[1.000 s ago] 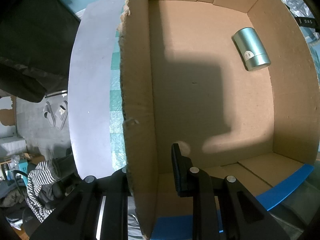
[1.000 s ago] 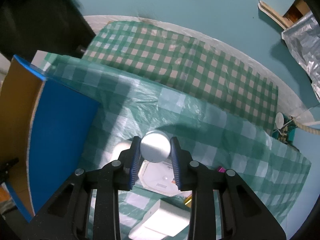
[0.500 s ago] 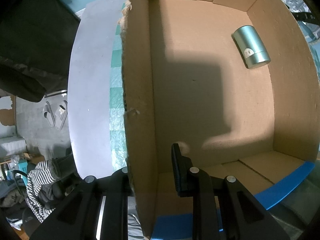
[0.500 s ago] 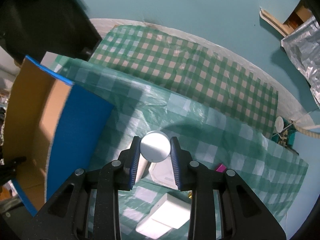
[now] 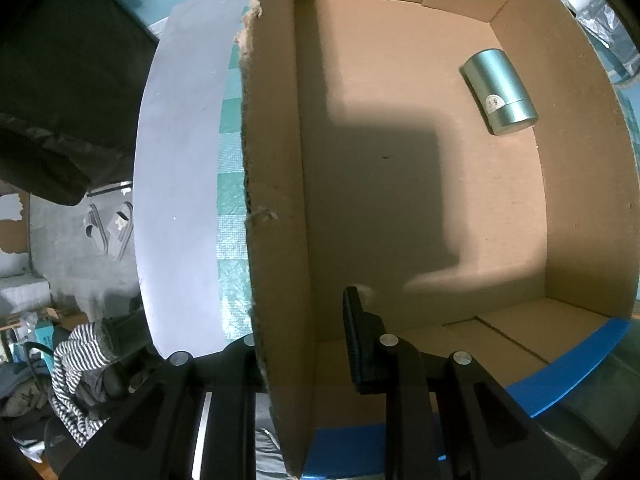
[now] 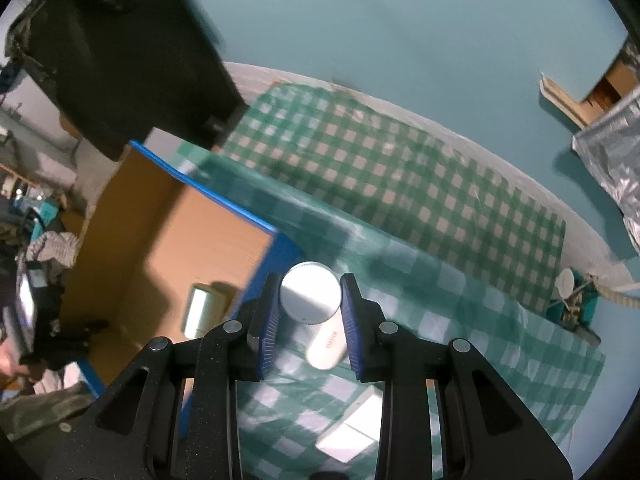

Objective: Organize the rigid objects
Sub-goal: 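Carry the white pill bottle with the right gripper into the box and release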

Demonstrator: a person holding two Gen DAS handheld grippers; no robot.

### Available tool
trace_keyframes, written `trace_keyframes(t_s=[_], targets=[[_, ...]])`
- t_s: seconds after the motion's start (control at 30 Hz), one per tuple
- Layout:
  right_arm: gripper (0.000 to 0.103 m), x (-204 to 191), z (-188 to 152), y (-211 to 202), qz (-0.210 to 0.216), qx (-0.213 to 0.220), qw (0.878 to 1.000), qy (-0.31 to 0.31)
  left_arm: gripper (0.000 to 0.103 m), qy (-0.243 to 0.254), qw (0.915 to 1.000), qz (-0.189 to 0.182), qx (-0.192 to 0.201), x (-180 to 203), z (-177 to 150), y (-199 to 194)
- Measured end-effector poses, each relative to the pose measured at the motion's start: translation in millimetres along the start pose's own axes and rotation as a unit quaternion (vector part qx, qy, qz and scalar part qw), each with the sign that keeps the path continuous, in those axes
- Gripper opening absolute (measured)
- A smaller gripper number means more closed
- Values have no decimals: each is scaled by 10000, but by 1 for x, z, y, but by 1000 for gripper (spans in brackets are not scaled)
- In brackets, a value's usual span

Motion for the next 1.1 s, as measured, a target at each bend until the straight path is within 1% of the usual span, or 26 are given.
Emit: trace_keyframes(t_s=[0.2,0.47,0.73,0.87,1.1], targets=[[29,-31,16,-8,143,73,9993,-329,22,7,10000,2,17,-1,-1,0],[29,-60,24,10,260,-62,9973,-681,22,-34,10000,-22,15,-2,-3,0],[29,-66,19,43,215,-352,9965,-728,22,-55,10000,-16,0,-3,-5,2],[29,-68,16,52,244,-477,9958,-738,22,-47,10000,-16,-12,-3,-6,3],[29,-63,14,59,174,-520,9963,-667,22,-35,10000,-12,5,-4,-7,3]])
Point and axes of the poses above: each gripper's, at about its wrist camera, not at the fingertips, and y roughly the way its jaws point, x to its right, z to its top, the point moved 8 cm from there along y, roughly the way its jaws point, and after that the axes turned 3 degrees about -y, right-handed, at the moved point
